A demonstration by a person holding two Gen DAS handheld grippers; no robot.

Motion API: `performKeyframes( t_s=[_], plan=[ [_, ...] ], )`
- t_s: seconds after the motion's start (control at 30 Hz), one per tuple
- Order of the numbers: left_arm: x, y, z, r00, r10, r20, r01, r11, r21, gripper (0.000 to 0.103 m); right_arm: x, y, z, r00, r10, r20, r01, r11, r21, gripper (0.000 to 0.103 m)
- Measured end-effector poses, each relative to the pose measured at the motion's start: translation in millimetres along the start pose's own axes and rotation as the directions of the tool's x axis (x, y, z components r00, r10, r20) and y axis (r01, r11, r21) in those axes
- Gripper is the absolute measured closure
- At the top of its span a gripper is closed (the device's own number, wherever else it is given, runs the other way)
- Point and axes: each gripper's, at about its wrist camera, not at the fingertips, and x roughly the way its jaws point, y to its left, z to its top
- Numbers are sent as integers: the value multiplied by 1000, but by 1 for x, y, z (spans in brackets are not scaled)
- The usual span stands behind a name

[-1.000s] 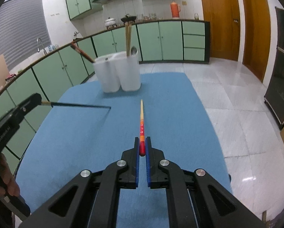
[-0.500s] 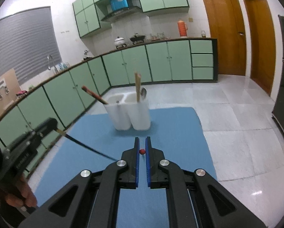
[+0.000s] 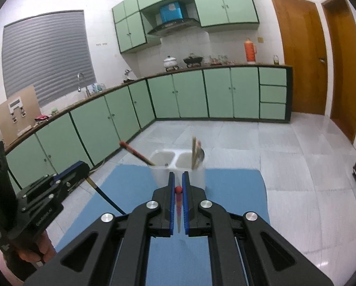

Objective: Organize utensils
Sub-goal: 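Lift both chopsticks and carry them to the white holder, then lower both chopsticks into the holder and open both grippers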

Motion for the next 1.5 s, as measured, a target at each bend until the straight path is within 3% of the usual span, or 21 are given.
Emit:
performKeyframes(
  t_s=[0.33,0.53,0.8,1.13,1.27,1.4,1.5],
  plan=[
    [3,5,82,984,7,178,-7,1000,-2,97,-2,11,81,989,15,144,-6,998,-64,97],
    [30,4,118,964,54,260,-57,998,3,97,33,10,113,986,-18,163,31,996,-78,97],
    [113,15,107,966,127,224,-130,991,2,97,110,8,103,996,-54,65,60,993,-97,97],
    [154,39,78,987,104,119,-100,994,-45,97,153,1,78,998,-64,-16,62,992,-108,97],
    [135,48,90,983,69,168,-57,996,-75,97,152,2,76,998,-65,-6,64,990,-124,97],
    [108,41,117,960,57,275,-43,997,-57,97,156,-1,77,998,-65,-9,64,991,-120,97],
    [104,31,130,940,78,331,-76,997,-18,97,160,1,76,998,-64,-17,61,992,-113,97]
  ],
)
